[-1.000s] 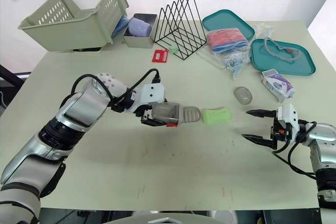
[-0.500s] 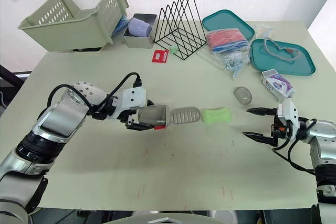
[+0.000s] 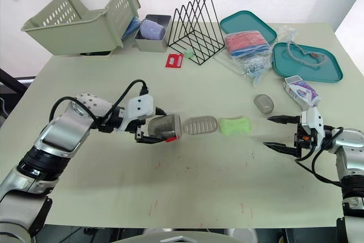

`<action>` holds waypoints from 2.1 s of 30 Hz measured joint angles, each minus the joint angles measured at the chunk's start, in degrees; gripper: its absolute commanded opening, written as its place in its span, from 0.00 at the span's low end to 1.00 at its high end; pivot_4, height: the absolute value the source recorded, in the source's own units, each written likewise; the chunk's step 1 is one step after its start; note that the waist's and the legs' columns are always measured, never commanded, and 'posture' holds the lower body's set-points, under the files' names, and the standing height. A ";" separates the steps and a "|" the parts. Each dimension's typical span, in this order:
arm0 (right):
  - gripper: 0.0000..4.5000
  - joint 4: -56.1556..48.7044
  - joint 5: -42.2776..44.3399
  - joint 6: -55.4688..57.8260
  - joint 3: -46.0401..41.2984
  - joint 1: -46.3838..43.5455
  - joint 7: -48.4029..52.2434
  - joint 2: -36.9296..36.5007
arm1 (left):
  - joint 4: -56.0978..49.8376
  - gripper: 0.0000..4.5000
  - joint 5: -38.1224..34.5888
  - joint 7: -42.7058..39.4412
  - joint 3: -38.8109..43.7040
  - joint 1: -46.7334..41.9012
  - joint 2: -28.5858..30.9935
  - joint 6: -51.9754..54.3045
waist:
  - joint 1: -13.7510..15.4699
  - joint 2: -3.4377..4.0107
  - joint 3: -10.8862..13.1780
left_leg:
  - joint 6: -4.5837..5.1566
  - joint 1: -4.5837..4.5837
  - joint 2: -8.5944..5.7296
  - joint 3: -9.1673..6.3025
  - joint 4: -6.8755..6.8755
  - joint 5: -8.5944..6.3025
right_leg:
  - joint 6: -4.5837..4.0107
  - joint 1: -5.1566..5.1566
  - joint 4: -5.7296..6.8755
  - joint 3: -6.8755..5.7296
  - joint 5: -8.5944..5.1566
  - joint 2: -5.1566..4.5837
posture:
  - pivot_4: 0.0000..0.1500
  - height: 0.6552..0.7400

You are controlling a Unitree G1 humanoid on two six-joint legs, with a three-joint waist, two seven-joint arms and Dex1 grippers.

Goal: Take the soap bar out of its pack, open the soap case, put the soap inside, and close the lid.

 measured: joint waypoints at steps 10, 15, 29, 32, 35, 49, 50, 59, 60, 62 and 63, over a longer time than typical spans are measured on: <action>1.00 -1.42 -0.33 2.97 0.57 -2.17 0.51 -2.09 | -3.61 1.00 -10.04 0.43 10.88 1.60 -0.09 3.60 | -0.24 0.04 0.02 | 0.00 -0.01 0.01 0.01 0.00 0.00 | 0.00 -0.02 0.02 0.02 0.00 -0.02 | 1.00 1.00; 1.00 -8.88 -1.21 9.07 3.02 -6.51 -0.29 -4.40 | -15.01 1.00 -16.61 8.77 20.05 10.56 -5.77 6.05 | -0.38 0.03 0.01 | 0.00 -0.01 0.03 -0.05 -0.01 0.00 | -0.01 -0.01 -0.01 -0.03 0.00 -0.01 | 1.00 1.00; 1.00 -21.70 -13.32 20.31 21.04 -20.46 -2.53 -3.14 | -33.95 1.00 -17.64 25.38 34.21 51.90 -20.38 -4.09 | -0.48 0.02 0.01 | 0.00 0.00 0.01 -0.05 -0.04 -0.01 | -0.02 0.00 -0.02 -0.12 0.00 -0.10 | 1.00 1.00; 1.00 -19.62 -17.27 19.66 25.23 -24.77 -2.58 -0.97 | -33.90 1.00 -17.81 20.65 34.58 57.36 -18.39 -9.13 | -0.45 0.02 0.01 | 0.00 0.01 0.02 -0.01 -0.07 -0.01 | -0.03 -0.01 -0.03 -0.10 -0.01 -0.09 | 1.00 1.00; 1.00 -16.21 -20.11 19.11 27.82 -27.69 -2.76 0.86 | -33.69 1.00 -17.12 15.66 33.01 60.35 -15.83 -14.54 | -0.14 0.02 0.01 | 0.00 0.01 0.02 0.00 -0.07 -0.01 | -0.05 -0.01 -0.05 -0.10 -0.01 -0.08 | 1.00 1.00; 1.00 -12.04 -24.50 19.22 29.90 -28.88 -1.78 0.94 | -31.15 1.00 -19.48 12.06 33.05 58.14 -10.66 -17.13 | -0.27 0.02 0.02 | 0.00 0.02 0.05 0.02 -0.10 -0.01 | -0.04 -0.02 -0.05 -0.10 -0.01 -0.07 | 1.00 1.00; 1.00 -12.06 -24.54 19.21 29.90 -28.86 -1.80 0.94 | -31.15 1.00 -19.52 12.11 33.05 58.14 -10.57 -17.09 | -0.29 0.03 0.02 | 0.00 0.02 0.04 0.02 -0.10 -0.01 | -0.05 -0.03 -0.05 -0.10 -0.01 -0.07 | 1.00 1.00; 1.00 -12.97 -26.51 19.20 30.59 -26.73 -3.67 2.03 | -31.21 1.00 -19.85 12.98 32.56 58.15 -10.23 -16.91 | -0.24 0.02 0.02 | 0.00 0.01 0.04 0.02 -0.10 -0.01 | -0.04 -0.02 -0.05 -0.10 -0.01 -0.07 | 1.00 1.00; 1.00 -12.96 -26.71 19.21 30.82 -26.48 -3.81 2.12 | -31.22 1.00 -19.87 13.18 32.40 58.15 -10.23 -16.84 | -0.23 0.02 0.02 | 0.00 0.01 0.04 0.02 -0.10 -0.01 | -0.04 -0.03 -0.05 -0.10 -0.01 -0.07 | 1.00 1.00; 1.00 -12.96 -27.03 19.03 31.34 -26.31 -3.98 2.27 | -31.26 1.00 -19.87 13.61 31.93 58.09 -10.23 -16.51 | -0.25 0.03 0.02 | 0.00 0.02 0.04 0.02 -0.10 -0.01 | -0.04 -0.03 -0.05 -0.09 -0.01 -0.07 | 1.00 1.00; 1.00 -12.96 -27.18 18.85 31.45 -26.31 -4.09 2.31 | -31.35 1.00 -19.88 14.03 31.59 57.93 -10.23 -16.21 | -0.26 0.03 0.02 | 0.00 0.02 0.04 0.02 -0.10 -0.01 | -0.04 -0.03 -0.05 -0.10 -0.01 -0.06 | 1.00 1.00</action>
